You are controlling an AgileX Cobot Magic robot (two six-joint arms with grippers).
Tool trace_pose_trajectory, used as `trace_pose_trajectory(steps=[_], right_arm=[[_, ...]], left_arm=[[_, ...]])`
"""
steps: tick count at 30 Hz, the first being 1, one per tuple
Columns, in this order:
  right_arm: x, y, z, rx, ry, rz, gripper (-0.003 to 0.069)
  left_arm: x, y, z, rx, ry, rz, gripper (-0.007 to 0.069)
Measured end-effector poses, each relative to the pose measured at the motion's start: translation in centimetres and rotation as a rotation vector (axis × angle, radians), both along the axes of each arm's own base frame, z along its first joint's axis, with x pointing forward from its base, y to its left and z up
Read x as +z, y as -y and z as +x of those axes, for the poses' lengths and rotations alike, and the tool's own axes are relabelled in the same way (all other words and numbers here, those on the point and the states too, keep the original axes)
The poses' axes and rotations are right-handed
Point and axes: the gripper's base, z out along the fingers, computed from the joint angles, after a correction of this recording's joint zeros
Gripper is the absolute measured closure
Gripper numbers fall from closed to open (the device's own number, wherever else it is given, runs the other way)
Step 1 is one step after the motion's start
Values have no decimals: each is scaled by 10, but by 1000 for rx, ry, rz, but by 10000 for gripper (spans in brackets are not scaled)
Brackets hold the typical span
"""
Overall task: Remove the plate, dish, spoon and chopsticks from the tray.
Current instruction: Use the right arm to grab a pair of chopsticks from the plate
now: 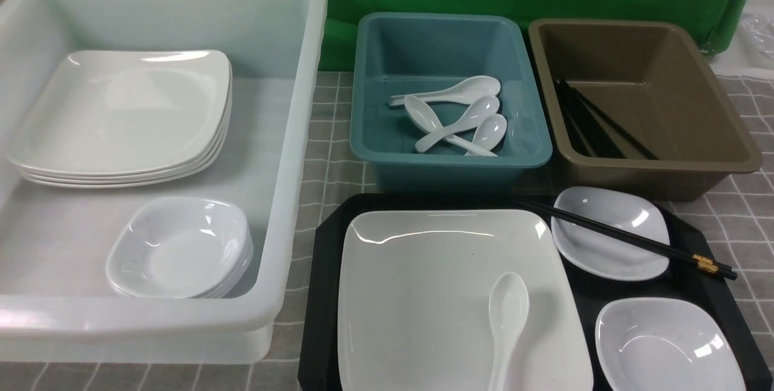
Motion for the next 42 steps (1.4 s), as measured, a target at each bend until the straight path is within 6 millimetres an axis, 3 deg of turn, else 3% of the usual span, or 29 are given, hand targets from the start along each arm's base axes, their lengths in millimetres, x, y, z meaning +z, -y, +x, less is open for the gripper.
trace_pose_trajectory(steps=[2,10,15,19,21,29,35,42], right_arm=[[0,0,0,0,0,-5,419],[0,0,0,0,0,0,419],[0,0,0,0,0,-5,419],[0,0,0,0,0,0,419],[0,0,0,0,0,0,419],[0,0,0,0,0,-5,419],[3,0,1,-2,34,10,419],[25,-1,4,-68,239,438,419]], left_arm=[[6,-3,-1,19,84,-106,616],[21,-11,-7,74,305,-246,616],[45,-2,-8,10,278,-113,616],[70,0,-2,-12,187,-33,616],[83,1,10,-37,61,8,616],[89,10,55,-212,-448,173,616],[82,12,77,-258,-582,194,616],[72,14,99,-268,-611,118,616]])
